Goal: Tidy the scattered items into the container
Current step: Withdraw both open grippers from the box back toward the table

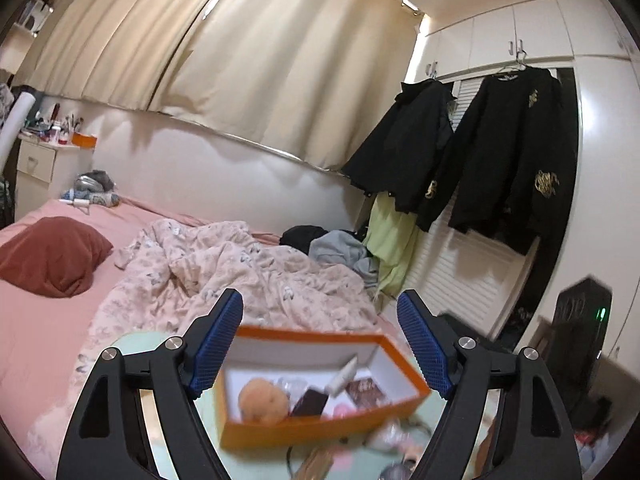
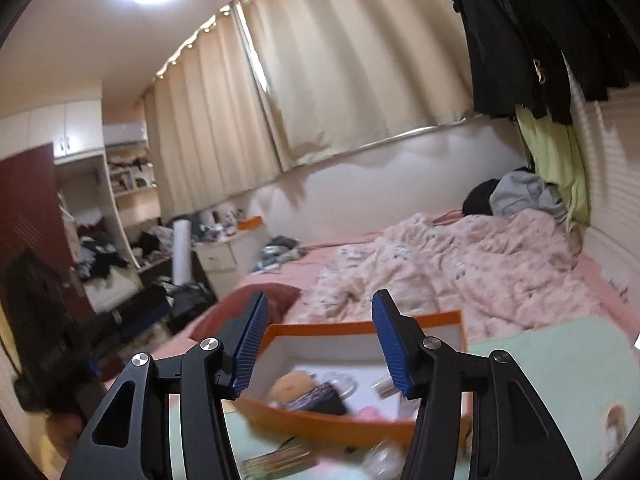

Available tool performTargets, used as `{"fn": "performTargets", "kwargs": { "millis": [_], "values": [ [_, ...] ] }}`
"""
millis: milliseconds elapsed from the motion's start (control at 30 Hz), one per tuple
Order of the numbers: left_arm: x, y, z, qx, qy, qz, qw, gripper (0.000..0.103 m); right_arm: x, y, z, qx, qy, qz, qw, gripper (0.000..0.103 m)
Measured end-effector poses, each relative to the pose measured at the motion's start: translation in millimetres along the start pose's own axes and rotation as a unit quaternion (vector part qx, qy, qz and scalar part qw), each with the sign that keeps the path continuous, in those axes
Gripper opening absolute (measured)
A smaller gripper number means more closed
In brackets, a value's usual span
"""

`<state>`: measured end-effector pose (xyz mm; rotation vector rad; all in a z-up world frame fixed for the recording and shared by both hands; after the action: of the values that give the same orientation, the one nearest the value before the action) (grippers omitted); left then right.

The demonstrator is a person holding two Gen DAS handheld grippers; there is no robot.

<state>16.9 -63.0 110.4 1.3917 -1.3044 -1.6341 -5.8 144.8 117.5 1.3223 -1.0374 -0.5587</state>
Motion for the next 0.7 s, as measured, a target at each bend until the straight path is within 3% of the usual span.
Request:
{"fn": "performTargets", "kwargs": {
  "millis": [233, 367, 500, 700],
  "values": [
    [0.1, -35.4, -26.3, 0.066, -0.044, -0.044, 0.9959, 0.08, 15.8, -25.8, -12.9, 0.042, 0.026, 0.006, 0.999, 0.054],
    [-4.6, -60.2, -35.7, 0.117, -0.008, -0.017, 0.9929, 0.08, 24.3, -45.3, -19.7, 0.113, 0.023, -0.009, 0.993, 0.054],
    [-4.1, -89.7, -36.0, 0.171, 0.018, -0.005, 0.9851, 0.08, 24.1, -72.0, -32.5, 0.173, 0.008, -0.014, 0.985, 0.068],
    [-10.4, -109.6, -29.8, 0.209, 0.052, 0.02, 0.9764, 0.08, 24.7, -106.4, -53.2, 0.216, -0.012, -0.034, 0.976, 0.069]
  ]
}}
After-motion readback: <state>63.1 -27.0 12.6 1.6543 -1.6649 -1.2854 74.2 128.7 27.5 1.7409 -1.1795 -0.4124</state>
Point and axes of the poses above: each gripper's, at about its wrist camera, not at the fingertips, and z roughly the way its jaws point, x to its left, y to its top, the point moved 3 cm from there along z, roughly the way its jaws point, and after that the axes turned 6 degrees about -x, right-handed, at the moved point
